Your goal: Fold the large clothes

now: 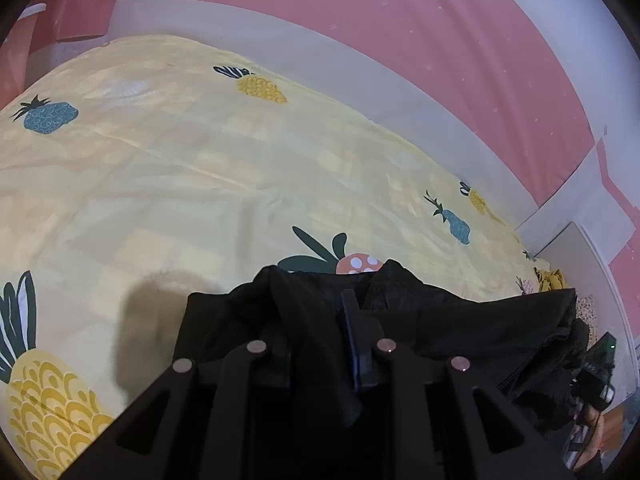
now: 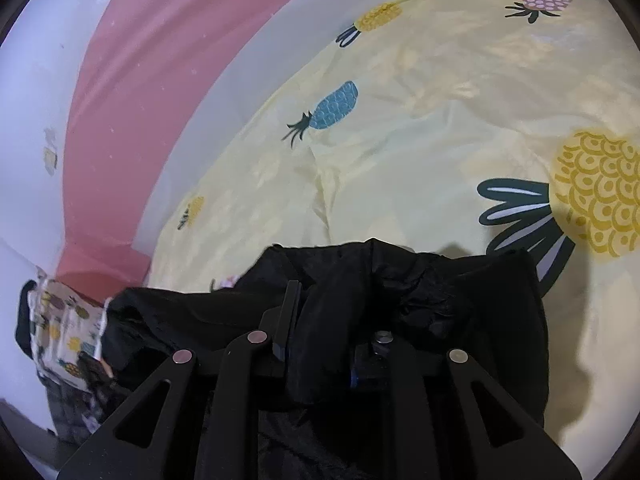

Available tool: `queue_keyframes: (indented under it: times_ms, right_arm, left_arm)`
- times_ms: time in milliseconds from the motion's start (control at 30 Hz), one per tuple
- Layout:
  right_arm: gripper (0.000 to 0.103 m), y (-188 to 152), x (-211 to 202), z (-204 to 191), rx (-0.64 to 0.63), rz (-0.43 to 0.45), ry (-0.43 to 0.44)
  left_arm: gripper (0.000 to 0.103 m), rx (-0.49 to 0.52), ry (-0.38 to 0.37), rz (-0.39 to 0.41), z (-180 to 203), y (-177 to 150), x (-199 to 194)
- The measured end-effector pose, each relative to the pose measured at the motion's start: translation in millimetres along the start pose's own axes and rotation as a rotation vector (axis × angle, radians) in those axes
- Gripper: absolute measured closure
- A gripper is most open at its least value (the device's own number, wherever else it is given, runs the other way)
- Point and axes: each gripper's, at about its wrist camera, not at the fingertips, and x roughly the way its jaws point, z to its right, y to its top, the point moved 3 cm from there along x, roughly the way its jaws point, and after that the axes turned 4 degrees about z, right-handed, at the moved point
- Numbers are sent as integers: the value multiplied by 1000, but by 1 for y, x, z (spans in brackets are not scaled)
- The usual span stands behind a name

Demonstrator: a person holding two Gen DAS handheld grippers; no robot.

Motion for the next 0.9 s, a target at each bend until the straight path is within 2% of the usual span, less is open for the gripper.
queue_keyframes:
  times_ms: [167,267,300,333,400,467,533,567,633,700,767,800,833,900]
  right_arm:
    - [73,7,-22,-12,10,21,64]
    - [62,8,-37,-17,-10,22,104]
    - [55,9,-45,-18,-9,33,136]
    - [43,9,-50,-17,1,47,166]
    - [29,13,-68,-7,69,101,265]
    - [29,18,-84,6,147,168,302]
    - [29,16,-96,6,117,236,232]
    - [29,13,-95,-1,54,230,193]
    - [29,1,-79,-24,-112,159,92]
    - [29,-15,-50,-43,-299,89,-73]
    - [29,-26,-17,-41,-366,-10,-182]
    - [29,-31,-7,-38,-381,-40,-206]
    - [29,-32,1,-38,-402,-38,-229]
    - [29,-31,5,-36,-398,-26,-244]
  left_arm:
    - [80,4,12,-6,5,1,1]
    - [80,-6,6,-20,5,3,2]
    - [80,-10,6,-22,4,4,2]
    - [80,-14,7,-22,4,4,2]
    - [79,-19,5,-16,3,4,3]
    - [78,-21,2,-13,3,4,3]
    - [76,-30,4,-17,3,5,3]
    - [75,-35,4,-23,4,6,3]
    - [71,-55,-3,-35,4,10,1]
    - [67,-72,-6,-55,4,15,-3]
    - [61,-85,-18,-68,4,21,-10]
    - [55,-90,-30,-68,5,24,-16]
    - [48,-95,-51,-59,5,29,-24]
    - [44,-93,-72,-33,6,37,-39]
